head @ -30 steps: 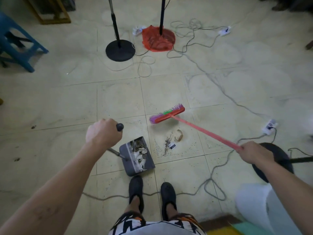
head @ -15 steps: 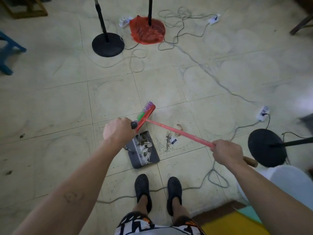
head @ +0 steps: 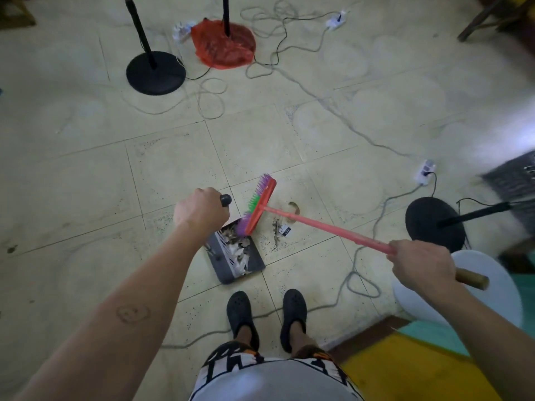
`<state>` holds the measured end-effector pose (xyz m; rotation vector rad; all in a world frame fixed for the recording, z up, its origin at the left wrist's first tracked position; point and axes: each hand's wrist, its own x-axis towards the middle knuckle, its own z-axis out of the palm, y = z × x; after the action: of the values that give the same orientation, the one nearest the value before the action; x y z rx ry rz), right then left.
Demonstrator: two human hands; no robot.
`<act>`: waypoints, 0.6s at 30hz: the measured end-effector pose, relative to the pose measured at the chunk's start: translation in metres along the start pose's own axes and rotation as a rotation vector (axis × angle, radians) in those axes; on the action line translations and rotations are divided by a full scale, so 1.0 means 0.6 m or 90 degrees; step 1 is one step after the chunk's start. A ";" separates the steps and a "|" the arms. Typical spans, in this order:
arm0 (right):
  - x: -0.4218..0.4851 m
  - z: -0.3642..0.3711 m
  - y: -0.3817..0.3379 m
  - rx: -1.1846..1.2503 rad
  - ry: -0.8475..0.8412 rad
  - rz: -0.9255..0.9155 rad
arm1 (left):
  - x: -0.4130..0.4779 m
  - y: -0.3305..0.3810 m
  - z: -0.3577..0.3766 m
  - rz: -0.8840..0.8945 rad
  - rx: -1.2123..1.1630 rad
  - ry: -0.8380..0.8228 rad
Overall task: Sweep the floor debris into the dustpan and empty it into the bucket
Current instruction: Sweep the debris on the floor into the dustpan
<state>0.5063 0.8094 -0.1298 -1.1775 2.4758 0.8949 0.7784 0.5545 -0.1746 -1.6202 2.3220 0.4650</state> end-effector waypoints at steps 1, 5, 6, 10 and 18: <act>-0.008 -0.001 0.004 0.000 -0.004 0.000 | 0.002 0.002 0.001 0.006 0.001 0.000; -0.036 -0.008 0.019 -0.001 -0.013 -0.005 | 0.006 0.009 0.003 0.022 0.005 0.000; -0.043 -0.012 0.023 -0.003 -0.014 -0.007 | 0.007 0.010 0.003 0.022 0.004 0.000; -0.057 -0.032 0.044 -0.008 -0.004 -0.008 | 0.008 0.008 0.003 0.017 -0.009 0.004; -0.054 -0.070 0.065 -0.008 0.027 0.008 | 0.009 0.006 0.007 0.021 -0.007 0.004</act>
<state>0.4981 0.8217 -0.0656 -1.1980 2.5181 0.9000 0.7731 0.5529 -0.1801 -1.5924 2.3585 0.4816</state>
